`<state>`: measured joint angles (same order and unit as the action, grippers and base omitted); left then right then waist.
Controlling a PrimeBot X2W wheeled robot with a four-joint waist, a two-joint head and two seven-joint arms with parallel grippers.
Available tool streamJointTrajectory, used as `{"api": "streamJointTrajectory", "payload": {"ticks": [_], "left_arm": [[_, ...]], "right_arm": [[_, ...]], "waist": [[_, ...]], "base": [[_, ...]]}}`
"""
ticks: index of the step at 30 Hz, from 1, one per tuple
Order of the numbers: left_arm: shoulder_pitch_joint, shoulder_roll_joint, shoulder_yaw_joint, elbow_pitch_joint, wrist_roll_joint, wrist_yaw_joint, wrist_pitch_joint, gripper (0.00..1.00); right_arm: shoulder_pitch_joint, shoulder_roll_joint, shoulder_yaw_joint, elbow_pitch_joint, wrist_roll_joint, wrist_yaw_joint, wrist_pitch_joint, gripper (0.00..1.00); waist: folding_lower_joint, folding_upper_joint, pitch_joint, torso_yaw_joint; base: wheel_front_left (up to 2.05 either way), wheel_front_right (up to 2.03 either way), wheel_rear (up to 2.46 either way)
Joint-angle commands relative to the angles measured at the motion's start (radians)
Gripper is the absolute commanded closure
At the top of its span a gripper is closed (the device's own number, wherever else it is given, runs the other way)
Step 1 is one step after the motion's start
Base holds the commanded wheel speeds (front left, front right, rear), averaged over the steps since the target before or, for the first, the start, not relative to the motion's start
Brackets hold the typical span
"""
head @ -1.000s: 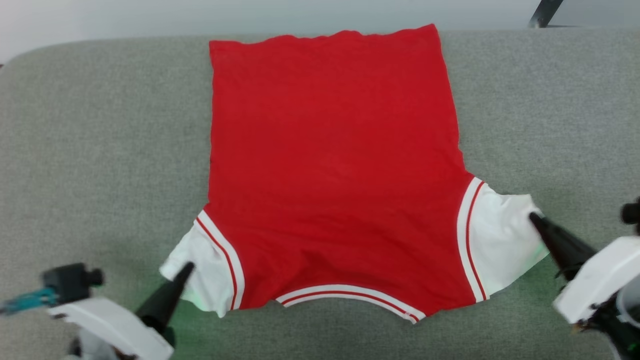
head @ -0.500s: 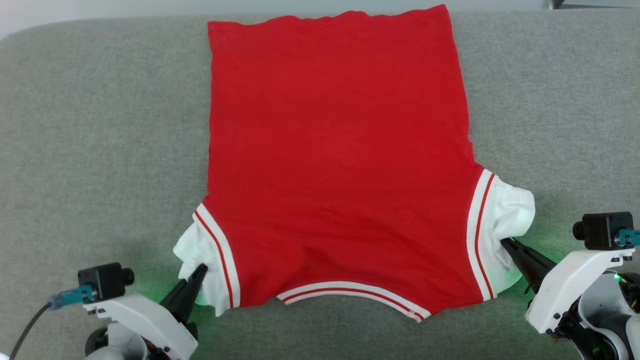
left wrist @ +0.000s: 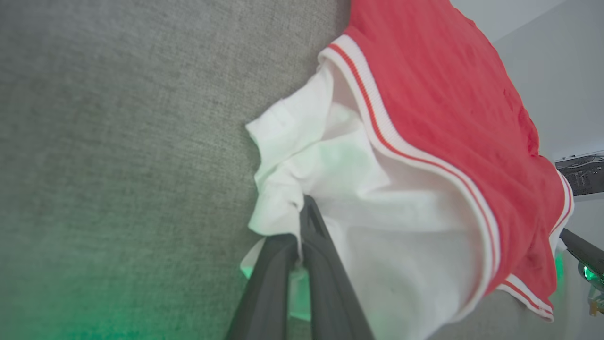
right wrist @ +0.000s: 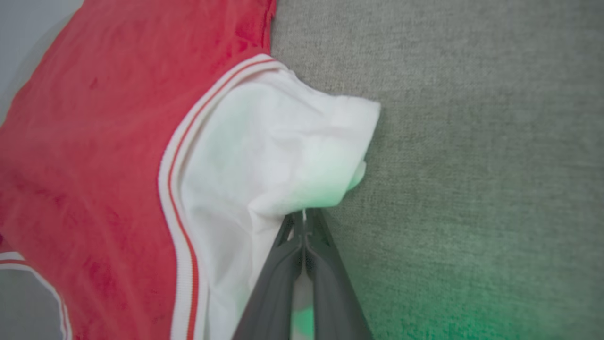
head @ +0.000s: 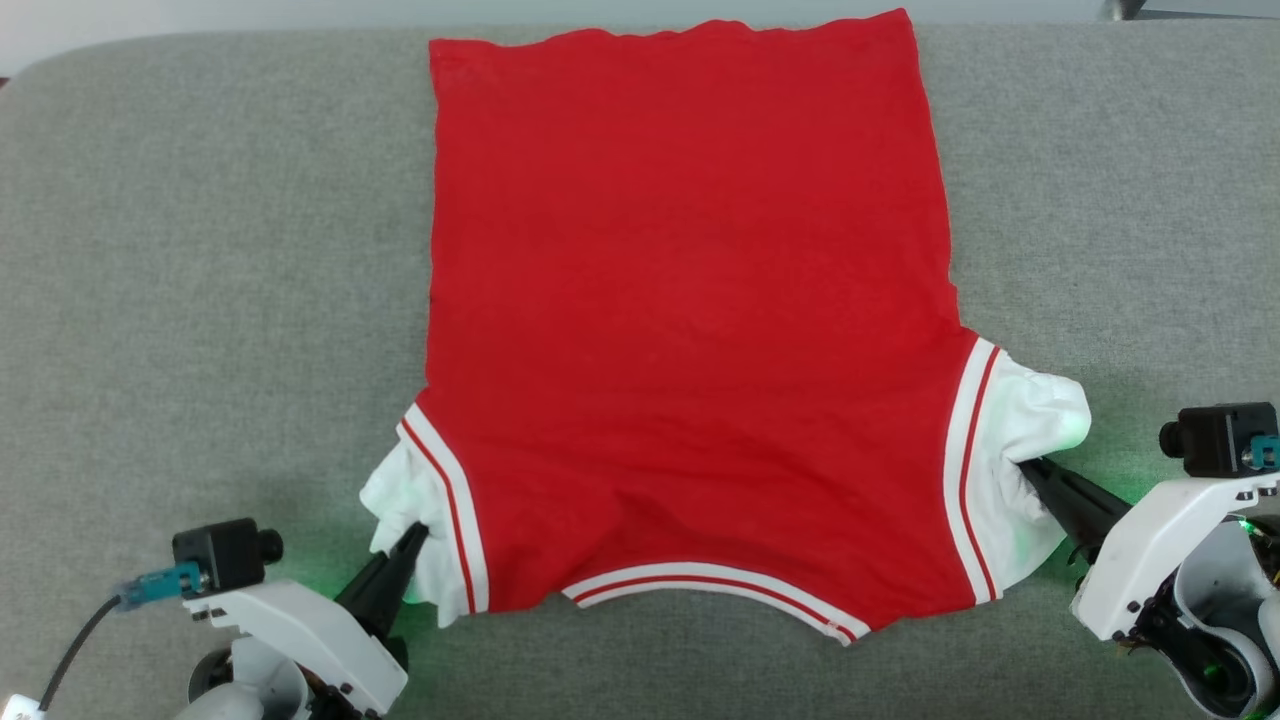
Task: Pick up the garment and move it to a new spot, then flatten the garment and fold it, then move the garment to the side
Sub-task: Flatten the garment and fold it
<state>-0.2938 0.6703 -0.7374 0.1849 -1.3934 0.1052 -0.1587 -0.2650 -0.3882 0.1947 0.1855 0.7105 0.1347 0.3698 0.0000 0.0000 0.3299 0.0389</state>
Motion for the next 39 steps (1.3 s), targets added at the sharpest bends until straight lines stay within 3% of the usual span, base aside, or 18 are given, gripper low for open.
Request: {"api": "streamJointTrajectory", "payload": {"ticks": [1,3,4,5,6,7,12,16,24,27,33,39], "left_arm": [[0.015,-0.016,-0.020,0.030,-0.009,0.009,0.022,1.00],[0.016,-0.015,-0.018,0.030,-0.008,0.009,0.018,1.00],[0.016,-0.014,-0.017,0.029,-0.009,0.008,0.018,1.00],[0.018,-0.014,-0.017,0.027,-0.008,0.007,0.017,1.00],[0.020,-0.014,-0.015,0.024,-0.010,0.005,0.015,1.00],[0.023,-0.014,-0.015,0.020,-0.011,0.005,0.014,1.00],[0.039,-0.014,-0.014,0.008,-0.014,0.008,0.006,1.00],[0.053,-0.015,-0.015,-0.005,-0.018,0.006,0.001,1.00],[0.050,-0.022,-0.017,-0.027,-0.014,0.008,-0.001,1.00],[0.038,-0.023,-0.015,-0.034,-0.007,0.006,-0.004,1.00],[0.002,-0.030,-0.015,-0.049,0.008,-0.007,-0.002,1.00],[-0.039,-0.042,-0.021,-0.053,0.034,-0.021,0.001,1.00]], "right_arm": [[0.003,-0.017,0.017,0.039,0.011,-0.007,-0.001,1.00],[-0.010,-0.040,0.048,0.062,0.026,-0.008,-0.024,1.00],[-0.017,-0.055,0.065,0.071,0.030,-0.008,-0.037,0.95],[-0.022,-0.064,0.080,0.077,0.038,-0.008,-0.055,0.63],[-0.030,-0.072,0.091,0.081,0.055,-0.008,-0.074,0.42],[-0.041,-0.084,0.101,0.083,0.070,-0.008,-0.090,0.00],[-0.089,-0.156,0.127,0.060,0.130,-0.005,-0.155,0.00],[-0.104,-0.170,0.083,-0.001,0.143,-0.005,-0.135,0.00],[-0.164,-0.103,-0.074,-0.149,0.032,-0.005,0.027,0.00],[-0.233,-0.044,-0.121,-0.165,-0.029,-0.005,0.100,0.00],[-0.448,0.052,-0.122,-0.050,-0.156,-0.005,0.248,0.00],[-0.713,0.068,-0.115,0.177,-0.327,-0.005,0.314,0.00]], "waist": [[0.0000,0.0000,-0.002,0.001],[0.0000,0.0000,-0.005,0.002],[0.0000,0.0000,-0.007,0.002],[0.0000,0.0000,-0.010,0.001],[0.0000,0.0000,-0.013,0.001],[0.0000,0.0000,-0.017,0.000],[0.0000,0.0000,-0.040,-0.005],[0.0000,0.0000,-0.065,-0.007],[0.0000,0.0000,-0.071,0.018],[0.0000,0.0000,-0.057,0.038],[0.0000,0.0000,0.007,0.092],[0.0000,0.0000,0.096,0.161]], "base": [[0.00,0.00,0.00],[0.00,0.00,0.00],[0.00,0.00,0.00],[0.00,0.00,0.00],[0.00,0.00,0.00],[0.00,0.00,0.00],[0.00,0.00,0.00],[0.00,0.00,0.00],[0.00,0.00,0.00],[0.00,0.00,0.00],[0.00,0.00,0.00],[0.00,0.00,0.00]]}}
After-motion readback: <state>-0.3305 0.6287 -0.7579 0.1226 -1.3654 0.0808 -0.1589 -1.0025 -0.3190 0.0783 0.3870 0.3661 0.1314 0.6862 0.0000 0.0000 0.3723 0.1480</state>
